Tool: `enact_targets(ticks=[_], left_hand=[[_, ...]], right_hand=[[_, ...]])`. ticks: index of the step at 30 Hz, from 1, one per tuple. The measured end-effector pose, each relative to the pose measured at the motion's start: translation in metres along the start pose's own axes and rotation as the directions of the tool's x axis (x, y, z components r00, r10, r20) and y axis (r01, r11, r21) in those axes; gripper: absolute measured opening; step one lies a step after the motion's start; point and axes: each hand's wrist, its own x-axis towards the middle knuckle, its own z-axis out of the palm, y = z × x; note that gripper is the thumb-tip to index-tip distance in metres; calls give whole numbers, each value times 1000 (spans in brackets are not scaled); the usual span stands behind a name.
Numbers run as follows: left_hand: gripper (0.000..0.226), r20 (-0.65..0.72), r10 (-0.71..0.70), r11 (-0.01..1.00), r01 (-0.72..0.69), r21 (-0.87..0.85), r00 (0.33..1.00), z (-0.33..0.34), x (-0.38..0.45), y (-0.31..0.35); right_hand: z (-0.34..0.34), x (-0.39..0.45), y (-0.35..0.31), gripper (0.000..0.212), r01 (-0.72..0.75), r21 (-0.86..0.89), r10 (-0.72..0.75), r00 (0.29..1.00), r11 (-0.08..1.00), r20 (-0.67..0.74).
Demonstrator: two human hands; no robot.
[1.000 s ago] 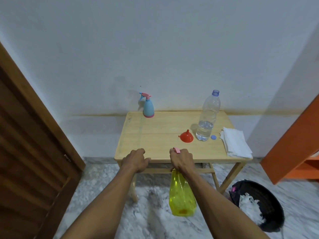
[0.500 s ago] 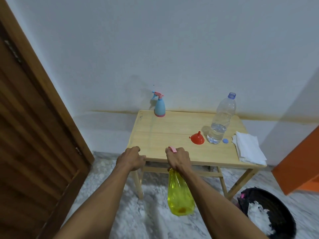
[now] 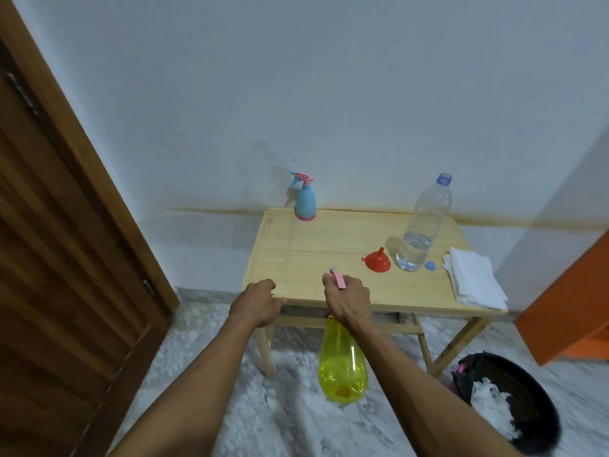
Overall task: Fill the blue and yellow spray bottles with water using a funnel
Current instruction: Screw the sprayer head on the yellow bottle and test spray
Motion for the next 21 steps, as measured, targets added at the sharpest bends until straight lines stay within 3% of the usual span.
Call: enact_targets(ticks=[7,12,15,21], left_hand=[[61,56,245,931,-218,-294,968,36,-1,59],[90,97,503,810,-430,-398,859,42,5,90],[97,47,555,726,-456,-515,831,38,16,103],[86,-34,546,653,-450,-609,837,27,54,115]], right_hand=[[-56,-6,-11,34,109,251,-52,973,962,-225],[-80,7,-25,40,255,276,-166,937,927,-309],[-88,21,-36,43,308,293,-205,921,905,-332],[-88,68,-54,37,350,335,-265,924,875,-275]])
